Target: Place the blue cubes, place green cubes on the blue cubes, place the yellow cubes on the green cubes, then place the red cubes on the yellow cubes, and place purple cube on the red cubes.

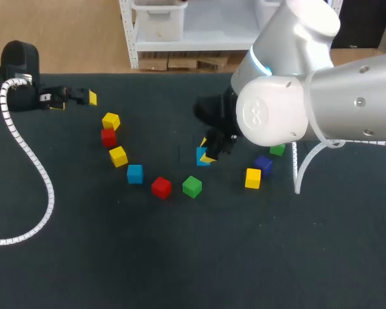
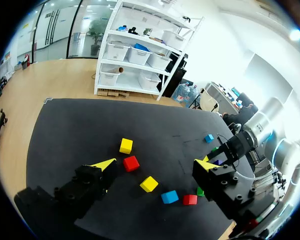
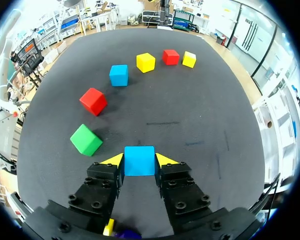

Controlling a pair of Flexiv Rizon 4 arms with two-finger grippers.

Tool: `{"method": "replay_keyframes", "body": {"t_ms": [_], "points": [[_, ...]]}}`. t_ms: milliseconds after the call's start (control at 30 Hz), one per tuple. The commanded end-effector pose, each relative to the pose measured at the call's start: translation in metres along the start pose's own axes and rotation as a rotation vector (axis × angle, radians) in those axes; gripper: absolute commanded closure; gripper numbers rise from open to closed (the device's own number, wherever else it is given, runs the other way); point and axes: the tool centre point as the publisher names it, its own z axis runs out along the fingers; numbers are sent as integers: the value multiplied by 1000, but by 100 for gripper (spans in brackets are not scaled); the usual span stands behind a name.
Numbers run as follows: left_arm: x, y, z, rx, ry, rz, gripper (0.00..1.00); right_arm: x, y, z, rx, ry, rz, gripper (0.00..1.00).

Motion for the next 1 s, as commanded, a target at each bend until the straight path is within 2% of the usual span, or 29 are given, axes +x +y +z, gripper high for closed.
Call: {"method": "replay_keyframes", "body": {"t_ms": [33, 1000], "points": [[0, 0, 0, 0, 0, 0, 0, -4, -9, 6, -16, 3, -3, 100], [0, 0, 0, 0, 0, 0, 0, -5, -19, 16, -30, 18, -9, 100]]}}
